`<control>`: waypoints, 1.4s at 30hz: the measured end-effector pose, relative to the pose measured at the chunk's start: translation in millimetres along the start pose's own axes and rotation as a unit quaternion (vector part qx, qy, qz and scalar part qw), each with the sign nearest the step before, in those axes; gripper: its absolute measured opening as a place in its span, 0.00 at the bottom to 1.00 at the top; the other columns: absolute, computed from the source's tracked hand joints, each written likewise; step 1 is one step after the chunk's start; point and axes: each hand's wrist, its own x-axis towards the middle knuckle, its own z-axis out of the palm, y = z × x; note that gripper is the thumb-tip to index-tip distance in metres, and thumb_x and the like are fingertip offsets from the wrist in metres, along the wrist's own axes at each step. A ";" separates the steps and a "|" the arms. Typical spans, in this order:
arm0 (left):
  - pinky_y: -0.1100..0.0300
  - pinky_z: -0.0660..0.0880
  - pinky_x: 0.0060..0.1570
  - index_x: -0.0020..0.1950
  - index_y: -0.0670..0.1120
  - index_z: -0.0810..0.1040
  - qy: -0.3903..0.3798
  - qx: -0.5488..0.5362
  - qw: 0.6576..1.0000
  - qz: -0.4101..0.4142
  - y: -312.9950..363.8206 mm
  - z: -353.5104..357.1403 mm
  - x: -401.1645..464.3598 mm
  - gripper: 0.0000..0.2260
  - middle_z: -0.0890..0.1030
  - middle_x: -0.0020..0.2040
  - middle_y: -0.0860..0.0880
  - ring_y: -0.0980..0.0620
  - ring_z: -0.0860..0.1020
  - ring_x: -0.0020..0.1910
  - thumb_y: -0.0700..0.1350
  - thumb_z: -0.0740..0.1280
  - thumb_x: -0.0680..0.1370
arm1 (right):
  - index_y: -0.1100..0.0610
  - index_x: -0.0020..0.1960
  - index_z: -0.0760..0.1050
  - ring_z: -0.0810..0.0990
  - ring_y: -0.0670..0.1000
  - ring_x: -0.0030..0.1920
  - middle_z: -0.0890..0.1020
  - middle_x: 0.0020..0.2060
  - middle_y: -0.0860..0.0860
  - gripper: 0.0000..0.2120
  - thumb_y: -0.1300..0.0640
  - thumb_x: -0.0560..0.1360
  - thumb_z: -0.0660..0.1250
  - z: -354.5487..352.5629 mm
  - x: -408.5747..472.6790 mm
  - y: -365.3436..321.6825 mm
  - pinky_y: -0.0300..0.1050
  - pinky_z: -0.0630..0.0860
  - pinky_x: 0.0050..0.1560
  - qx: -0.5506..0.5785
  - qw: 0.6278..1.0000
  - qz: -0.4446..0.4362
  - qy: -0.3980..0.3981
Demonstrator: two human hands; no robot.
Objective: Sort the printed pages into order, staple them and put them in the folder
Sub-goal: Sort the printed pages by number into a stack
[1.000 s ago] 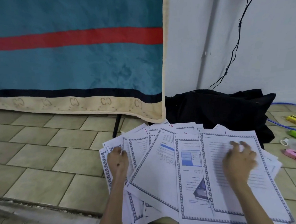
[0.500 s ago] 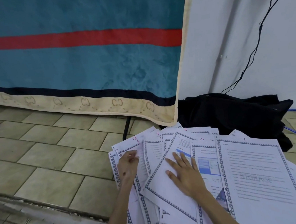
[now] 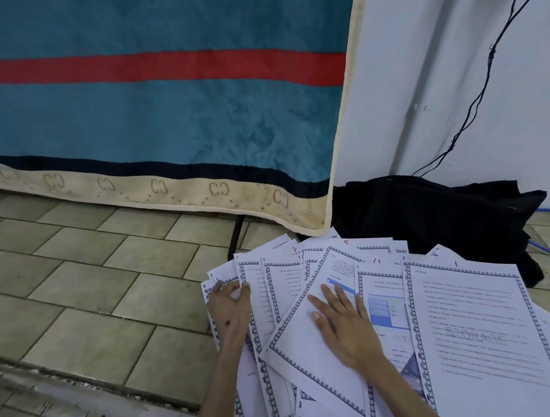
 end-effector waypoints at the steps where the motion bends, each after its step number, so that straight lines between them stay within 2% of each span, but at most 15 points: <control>1: 0.53 0.65 0.67 0.53 0.39 0.81 0.009 0.020 1.000 -0.013 0.9 -0.5 1.1 0.11 0.70 0.67 0.39 0.43 0.71 0.66 0.44 0.66 0.77 | 0.39 0.75 0.50 0.34 0.41 0.72 0.46 0.77 0.42 0.43 0.30 0.65 0.21 0.3 0.0 0.6 0.48 0.30 0.72 0.000 1.000 -0.001 0.000; 5: 0.59 0.57 0.71 0.59 0.34 0.77 0.003 0.030 0.999 -0.018 7.9 -1.3 0.0 0.14 0.70 0.68 0.40 0.46 0.67 0.69 0.41 0.65 0.77 | 0.39 0.75 0.50 0.34 0.42 0.72 0.47 0.77 0.42 0.42 0.31 0.66 0.22 -0.3 0.5 0.4 0.49 0.30 0.73 0.004 1.000 -0.006 0.003; 10: 0.52 0.65 0.68 0.56 0.34 0.78 0.018 0.039 0.999 -0.020 5.1 -2.3 0.5 0.13 0.72 0.66 0.40 0.44 0.71 0.66 0.40 0.68 0.75 | 0.43 0.76 0.52 0.39 0.44 0.76 0.48 0.76 0.42 0.38 0.33 0.69 0.30 -4.2 -0.4 -1.0 0.47 0.31 0.73 0.012 1.000 -0.007 -0.001; 12: 0.47 0.63 0.68 0.62 0.39 0.75 0.051 0.105 0.993 0.000 3.5 4.3 -6.5 0.17 0.65 0.71 0.38 0.40 0.65 0.68 0.42 0.69 0.74 | 0.45 0.75 0.58 0.44 0.45 0.77 0.53 0.76 0.42 0.32 0.35 0.75 0.40 -5.8 1.9 3.1 0.44 0.34 0.73 0.068 0.998 -0.008 -0.006; 14: 0.46 0.63 0.65 0.66 0.42 0.71 0.070 0.153 0.983 0.076 6.1 15.3 -14.9 0.20 0.63 0.71 0.40 0.39 0.63 0.68 0.43 0.69 0.74 | 0.50 0.70 0.68 0.54 0.46 0.76 0.64 0.73 0.47 0.18 0.50 0.81 0.54 -13.8 4.4 5.3 0.37 0.43 0.73 0.220 0.975 0.008 0.036; 16: 0.51 0.67 0.62 0.64 0.42 0.72 -0.006 0.127 0.982 0.140 15.5 31.0 -20.7 0.17 0.71 0.66 0.42 0.43 0.68 0.65 0.43 0.67 0.76 | 0.53 0.60 0.76 0.70 0.45 0.66 0.76 0.63 0.50 0.15 0.66 0.79 0.57 -25.4 3.6 8.0 0.26 0.59 0.65 0.364 0.922 0.056 0.121; 18: 0.55 0.71 0.61 0.63 0.41 0.74 -0.125 0.080 0.983 0.111 29.5 46.2 -27.3 0.15 0.76 0.62 0.43 0.45 0.74 0.61 0.44 0.65 0.78 | 0.54 0.52 0.78 0.77 0.44 0.54 0.80 0.55 0.52 0.15 0.69 0.78 0.58 -35.1 1.8 13.7 0.26 0.69 0.53 0.465 0.854 0.138 0.187; 23: 0.60 0.69 0.58 0.66 0.39 0.70 -0.219 0.095 0.970 0.050 50.9 73.8 -30.8 0.21 0.75 0.63 0.43 0.46 0.74 0.62 0.47 0.68 0.76 | 0.60 0.51 0.77 0.78 0.56 0.57 0.82 0.50 0.58 0.12 0.55 0.81 0.56 -45.4 2.2 33.9 0.43 0.74 0.56 0.752 0.583 0.220 0.218; 25: 0.62 0.70 0.53 0.64 0.39 0.72 -0.233 0.106 0.966 0.036 53.1 78.0 -27.6 0.21 0.77 0.59 0.44 0.46 0.75 0.59 0.44 0.71 0.74 | 0.60 0.55 0.74 0.78 0.57 0.57 0.81 0.52 0.59 0.17 0.50 0.82 0.52 -49.0 0.9 39.3 0.45 0.73 0.60 0.780 0.546 0.219 0.211; 27: 0.65 0.70 0.45 0.55 0.39 0.77 -0.236 0.092 0.967 0.027 52.3 80.3 -25.6 0.12 0.79 0.47 0.46 0.49 0.77 0.49 0.38 0.71 0.72 | 0.61 0.57 0.75 0.80 0.54 0.54 0.82 0.51 0.58 0.15 0.53 0.81 0.55 -49.9 -4.0 39.8 0.47 0.73 0.61 0.741 0.595 0.217 0.223; 30: 0.70 0.73 0.37 0.41 0.43 0.77 -0.206 0.066 0.976 0.033 48.8 79.5 -24.1 0.07 0.78 0.38 0.50 0.54 0.75 0.39 0.32 0.66 0.74 | 0.49 0.52 0.78 0.80 0.45 0.52 0.83 0.51 0.47 0.10 0.57 0.80 0.58 -43.8 -17.1 48.4 0.40 0.72 0.58 0.443 0.838 0.130 0.291; 33: 0.71 0.69 0.34 0.43 0.44 0.75 -0.173 0.084 0.980 0.055 48.7 69.3 -21.5 0.05 0.79 0.44 0.47 0.54 0.74 0.38 0.36 0.64 0.76 | 0.47 0.68 0.69 0.56 0.50 0.76 0.66 0.70 0.42 0.34 0.35 0.74 0.37 -34.4 -21.5 69.2 0.45 0.45 0.74 0.112 0.977 0.085 0.159; 35: 0.67 0.66 0.38 0.47 0.43 0.75 -0.141 0.072 0.987 0.037 48.3 58.8 -16.0 0.02 0.78 0.47 0.47 0.53 0.73 0.42 0.37 0.65 0.76 | 0.43 0.75 0.55 0.40 0.49 0.77 0.50 0.76 0.42 0.44 0.31 0.66 0.26 -33.2 -25.3 85.1 0.55 0.33 0.72 0.012 0.984 0.156 0.085; 38: 0.62 0.69 0.48 0.55 0.41 0.77 -0.129 0.056 0.990 0.021 38.8 47.6 -8.1 0.09 0.79 0.54 0.44 0.48 0.76 0.48 0.39 0.68 0.75 | 0.43 0.76 0.46 0.35 0.48 0.76 0.39 0.74 0.41 0.45 0.28 0.65 0.23 -37.8 -31.0 100.7 0.60 0.32 0.71 0.028 0.977 0.204 0.062; 42: 0.57 0.75 0.53 0.52 0.48 0.80 -0.246 -0.030 0.969 -0.013 47.0 39.3 -21.0 0.07 0.82 0.54 0.46 0.47 0.79 0.52 0.48 0.66 0.77 | 0.49 0.76 0.57 0.44 0.55 0.77 0.49 0.78 0.52 0.42 0.32 0.70 0.29 -47.5 -33.6 95.9 0.58 0.42 0.74 0.009 0.974 0.202 0.097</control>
